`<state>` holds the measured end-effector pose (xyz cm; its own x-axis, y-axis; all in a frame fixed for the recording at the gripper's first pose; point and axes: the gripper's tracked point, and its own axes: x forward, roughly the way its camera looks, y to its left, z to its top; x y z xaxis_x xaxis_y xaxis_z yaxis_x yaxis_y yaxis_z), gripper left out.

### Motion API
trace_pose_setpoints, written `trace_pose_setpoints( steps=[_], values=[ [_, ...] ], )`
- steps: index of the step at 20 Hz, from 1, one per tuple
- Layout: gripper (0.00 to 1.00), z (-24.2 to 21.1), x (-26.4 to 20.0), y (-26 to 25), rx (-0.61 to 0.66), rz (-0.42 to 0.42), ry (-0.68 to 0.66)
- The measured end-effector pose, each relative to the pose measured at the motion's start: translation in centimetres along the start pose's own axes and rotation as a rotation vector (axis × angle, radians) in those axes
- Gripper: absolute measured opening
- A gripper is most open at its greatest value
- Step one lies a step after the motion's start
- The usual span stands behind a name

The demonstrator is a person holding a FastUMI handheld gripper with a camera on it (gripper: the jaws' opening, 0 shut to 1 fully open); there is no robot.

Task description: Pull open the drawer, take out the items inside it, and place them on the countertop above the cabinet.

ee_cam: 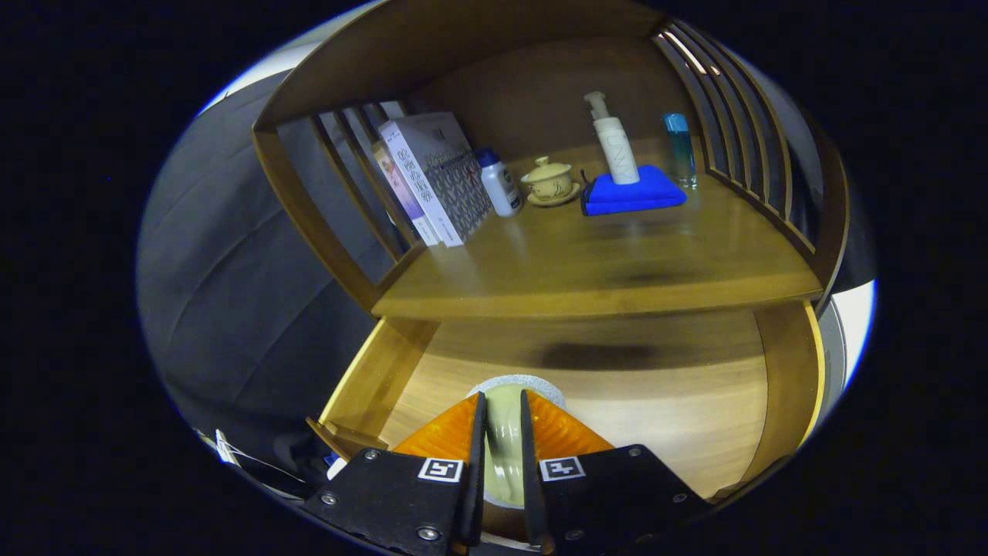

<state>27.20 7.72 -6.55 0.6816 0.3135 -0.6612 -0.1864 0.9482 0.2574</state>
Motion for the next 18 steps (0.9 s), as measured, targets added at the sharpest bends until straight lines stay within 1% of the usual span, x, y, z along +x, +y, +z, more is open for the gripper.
trace_pose_setpoints(
  steps=[5,10,16,18],
  values=[
    [0.22,4.7,-0.4,0.3,0.048,0.007,-0.073],
    [0.22,8.8,0.2,-0.2,0.088,-0.013,-0.132],
    [0.22,13.1,3.5,-1.9,0.132,-0.058,-0.182],
    [0.22,14.2,4.5,-2.9,0.141,-0.086,-0.211]
  ],
)
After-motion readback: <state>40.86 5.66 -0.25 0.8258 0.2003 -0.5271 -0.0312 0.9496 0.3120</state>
